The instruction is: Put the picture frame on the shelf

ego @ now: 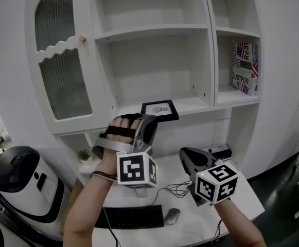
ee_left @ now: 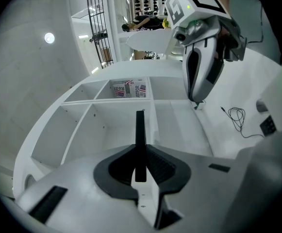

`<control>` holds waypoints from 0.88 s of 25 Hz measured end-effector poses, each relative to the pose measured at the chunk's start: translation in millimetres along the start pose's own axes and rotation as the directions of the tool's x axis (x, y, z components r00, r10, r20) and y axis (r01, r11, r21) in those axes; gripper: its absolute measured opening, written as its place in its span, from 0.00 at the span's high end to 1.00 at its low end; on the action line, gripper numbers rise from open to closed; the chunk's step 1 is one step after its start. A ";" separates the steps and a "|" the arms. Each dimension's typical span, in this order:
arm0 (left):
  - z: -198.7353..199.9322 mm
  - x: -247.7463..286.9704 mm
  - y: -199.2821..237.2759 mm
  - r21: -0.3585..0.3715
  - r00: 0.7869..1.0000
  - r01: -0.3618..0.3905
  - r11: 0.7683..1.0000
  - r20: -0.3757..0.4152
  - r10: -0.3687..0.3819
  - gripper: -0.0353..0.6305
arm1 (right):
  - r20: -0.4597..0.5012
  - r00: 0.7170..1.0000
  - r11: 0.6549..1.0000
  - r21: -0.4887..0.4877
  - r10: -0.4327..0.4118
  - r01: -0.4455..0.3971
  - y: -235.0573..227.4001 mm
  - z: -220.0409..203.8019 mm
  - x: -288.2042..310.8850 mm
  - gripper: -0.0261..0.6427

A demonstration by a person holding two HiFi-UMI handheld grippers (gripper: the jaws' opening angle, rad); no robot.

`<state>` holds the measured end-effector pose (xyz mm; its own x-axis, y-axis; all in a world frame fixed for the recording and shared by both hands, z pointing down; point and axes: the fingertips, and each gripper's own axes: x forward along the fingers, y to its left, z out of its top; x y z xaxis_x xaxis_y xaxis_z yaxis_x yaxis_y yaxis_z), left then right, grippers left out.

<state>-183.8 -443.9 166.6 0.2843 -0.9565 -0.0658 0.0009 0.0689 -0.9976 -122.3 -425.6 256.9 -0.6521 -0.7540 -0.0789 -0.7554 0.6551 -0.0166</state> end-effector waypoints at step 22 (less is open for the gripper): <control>-14.1 56.6 -22.4 0.039 0.997 0.068 0.997 -0.025 -0.067 0.85 | -0.004 1.000 1.000 -0.005 -0.003 0.003 -10.8 -5.8 27.3 0.96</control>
<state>-181.2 -503.5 185.0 0.2591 -0.9659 0.0004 0.0571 0.0150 -0.9983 -132.3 -453.6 260.7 -0.6503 -0.7560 -0.0747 -0.7575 0.6527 -0.0120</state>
